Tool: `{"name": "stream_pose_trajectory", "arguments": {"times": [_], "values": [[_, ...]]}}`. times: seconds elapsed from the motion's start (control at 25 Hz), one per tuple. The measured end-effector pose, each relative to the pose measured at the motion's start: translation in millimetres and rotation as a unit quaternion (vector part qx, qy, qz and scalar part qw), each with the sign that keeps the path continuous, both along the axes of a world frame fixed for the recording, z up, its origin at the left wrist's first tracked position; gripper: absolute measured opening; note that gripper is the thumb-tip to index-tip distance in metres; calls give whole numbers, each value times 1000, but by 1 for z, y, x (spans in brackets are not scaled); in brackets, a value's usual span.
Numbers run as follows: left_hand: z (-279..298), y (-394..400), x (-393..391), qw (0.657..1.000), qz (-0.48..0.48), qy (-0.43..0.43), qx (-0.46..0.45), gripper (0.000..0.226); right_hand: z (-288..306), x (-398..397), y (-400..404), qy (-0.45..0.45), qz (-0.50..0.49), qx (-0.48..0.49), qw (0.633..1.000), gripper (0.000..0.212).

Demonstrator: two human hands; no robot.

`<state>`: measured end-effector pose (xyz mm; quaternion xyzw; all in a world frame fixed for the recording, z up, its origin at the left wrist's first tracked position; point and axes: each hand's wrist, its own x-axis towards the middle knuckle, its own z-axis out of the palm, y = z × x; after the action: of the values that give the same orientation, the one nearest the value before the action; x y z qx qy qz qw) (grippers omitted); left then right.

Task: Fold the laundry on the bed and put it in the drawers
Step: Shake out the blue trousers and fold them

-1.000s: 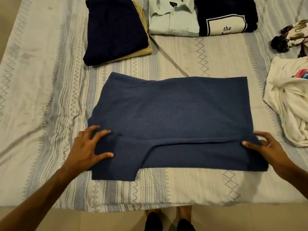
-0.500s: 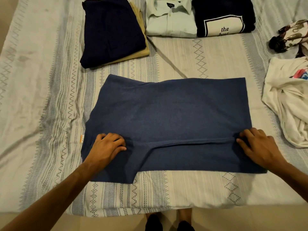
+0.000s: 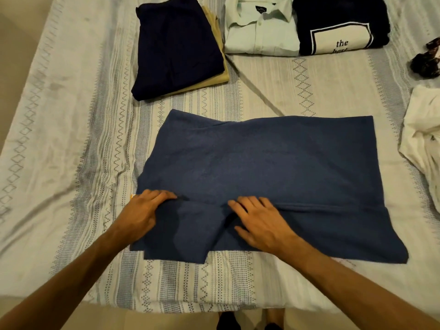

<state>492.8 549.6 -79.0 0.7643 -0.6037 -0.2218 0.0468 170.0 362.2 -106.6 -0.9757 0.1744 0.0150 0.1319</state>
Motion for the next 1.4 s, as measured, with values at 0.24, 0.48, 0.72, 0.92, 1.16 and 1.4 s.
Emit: {"name": "stream_pose_trajectory", "arguments": {"times": [0.24, 0.48, 0.72, 0.92, 1.16, 1.4], "values": [[-3, 23, 26, 995, 46, 88, 31, 53, -15, 57, 0, -33, -13, 7, 999, 37], [-25, 0, 22, 948, 276, 145, -69, 18, -15, 61, -25, -30, -271, 302, 913, 17], [-25, 3, 25, 946, 298, 131, -3, 6, -12, 60, -33, 29, -180, 146, 972, 24], [-12, 40, 28, 911, 345, 222, 29, 46, -10, 14, -32, 33, -130, -28, 991, 60], [-19, 85, -3, 925, 334, 164, 81, 43, -11, -160, -5, 147, -102, -36, 983, 80], [-6, 65, -84, 970, 204, -75, -109, 38, 4, -244, -19, 218, -262, 31, 940, 86]]}}
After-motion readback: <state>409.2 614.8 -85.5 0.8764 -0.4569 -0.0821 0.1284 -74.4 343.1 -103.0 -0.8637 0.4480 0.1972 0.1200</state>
